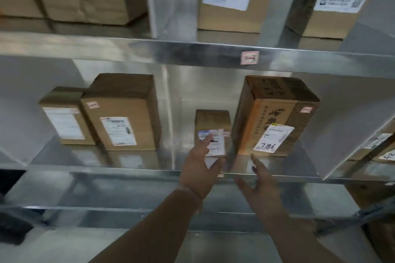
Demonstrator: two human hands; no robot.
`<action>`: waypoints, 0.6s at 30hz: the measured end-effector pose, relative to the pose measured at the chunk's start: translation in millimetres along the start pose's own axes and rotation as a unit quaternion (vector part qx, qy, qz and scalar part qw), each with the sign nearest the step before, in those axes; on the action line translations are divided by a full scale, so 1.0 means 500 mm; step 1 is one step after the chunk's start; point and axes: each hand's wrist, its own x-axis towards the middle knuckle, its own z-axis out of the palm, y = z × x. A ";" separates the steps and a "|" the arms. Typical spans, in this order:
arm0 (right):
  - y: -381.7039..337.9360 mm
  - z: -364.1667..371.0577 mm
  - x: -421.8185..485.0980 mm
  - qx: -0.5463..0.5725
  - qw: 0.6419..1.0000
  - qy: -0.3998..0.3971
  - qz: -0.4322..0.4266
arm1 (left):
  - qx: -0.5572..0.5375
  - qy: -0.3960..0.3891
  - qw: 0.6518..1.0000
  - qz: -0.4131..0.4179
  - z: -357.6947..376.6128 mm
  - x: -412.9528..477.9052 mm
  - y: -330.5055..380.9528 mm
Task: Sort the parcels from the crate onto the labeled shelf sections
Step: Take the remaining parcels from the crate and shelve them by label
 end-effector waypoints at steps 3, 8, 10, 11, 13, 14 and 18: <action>-0.093 0.127 -0.070 0.003 0.993 -0.110 -0.045 | 0.043 0.041 0.998 -0.029 -0.158 -0.075 -0.075; -0.293 0.389 -0.200 -0.020 0.958 -0.232 -0.169 | 0.112 0.149 0.976 -0.113 -0.479 -0.245 -0.199; -0.382 0.498 -0.262 -0.028 0.931 -0.281 -0.231 | 0.135 0.186 0.962 -0.148 -0.609 -0.316 -0.244; -0.426 0.547 -0.298 -0.030 0.914 -0.313 -0.256 | 0.139 0.206 0.954 -0.167 -0.669 -0.351 -0.266; -0.501 0.641 -0.370 -0.028 0.878 -0.380 -0.289 | 0.138 0.252 0.935 -0.208 -0.778 -0.421 -0.307; -0.532 0.683 -0.404 -0.022 0.860 -0.409 -0.305 | 0.144 0.277 0.924 -0.219 -0.822 -0.455 -0.322; -0.628 0.814 -0.514 0.016 0.800 -0.486 -0.352 | 0.142 0.347 0.887 -0.270 -0.945 -0.572 -0.369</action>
